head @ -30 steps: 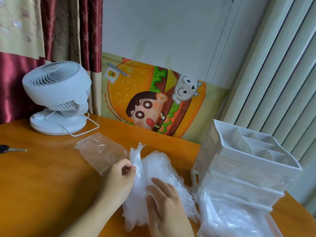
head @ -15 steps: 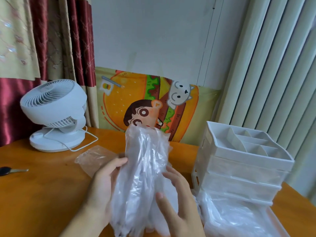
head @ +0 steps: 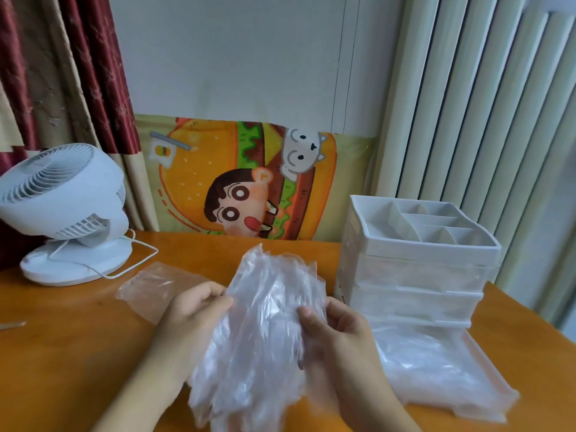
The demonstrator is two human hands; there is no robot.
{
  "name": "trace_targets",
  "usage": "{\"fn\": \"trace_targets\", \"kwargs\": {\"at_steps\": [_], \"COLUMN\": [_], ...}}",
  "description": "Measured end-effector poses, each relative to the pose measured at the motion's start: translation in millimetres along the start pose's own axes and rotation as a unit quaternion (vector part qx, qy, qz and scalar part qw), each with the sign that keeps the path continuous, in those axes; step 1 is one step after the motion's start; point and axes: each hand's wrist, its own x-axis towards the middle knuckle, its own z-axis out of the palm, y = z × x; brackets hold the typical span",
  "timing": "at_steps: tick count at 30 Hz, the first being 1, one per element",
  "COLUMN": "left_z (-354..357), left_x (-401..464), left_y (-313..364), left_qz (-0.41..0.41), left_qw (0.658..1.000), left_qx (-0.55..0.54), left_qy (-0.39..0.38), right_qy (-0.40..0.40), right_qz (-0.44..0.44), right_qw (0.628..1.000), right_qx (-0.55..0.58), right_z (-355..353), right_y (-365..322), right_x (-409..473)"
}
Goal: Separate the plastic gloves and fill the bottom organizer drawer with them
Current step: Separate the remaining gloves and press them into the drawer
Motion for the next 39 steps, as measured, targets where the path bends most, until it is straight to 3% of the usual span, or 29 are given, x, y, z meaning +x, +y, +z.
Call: {"fn": "trace_targets", "kwargs": {"at_steps": [6,11,15,19,25,30,39], "left_z": [10,12,9,7,7,3,-3], "left_x": [-13,-13,-11,-10,-9,-6,-6], "left_y": [12,8,9,7,5,3,2], "left_qz": [-0.120,-0.070,-0.049,-0.043,-0.032,-0.021,-0.042], "left_qw": [0.967,0.983,0.985,0.985,0.983,0.986,0.972], "left_qx": [-0.168,-0.127,-0.128,-0.132,-0.116,-0.097,-0.089], "left_qy": [-0.152,-0.108,-0.104,-0.104,-0.139,-0.133,-0.215], "right_qy": [-0.032,-0.025,-0.021,-0.019,-0.001,0.006,0.010], "right_qz": [0.018,0.019,0.028,0.022,-0.013,0.005,0.011], "right_qw": [0.999,0.999,0.998,0.999,0.999,1.000,1.000], "right_qx": [0.032,0.025,0.059,0.024,-0.046,-0.005,0.001], "right_z": [-6,-9,-10,-11,-11,-13,-14], "right_y": [3,4,1,-5,-9,-9,-13], "right_x": [2,2,0,-2,-4,-3,-1]}}
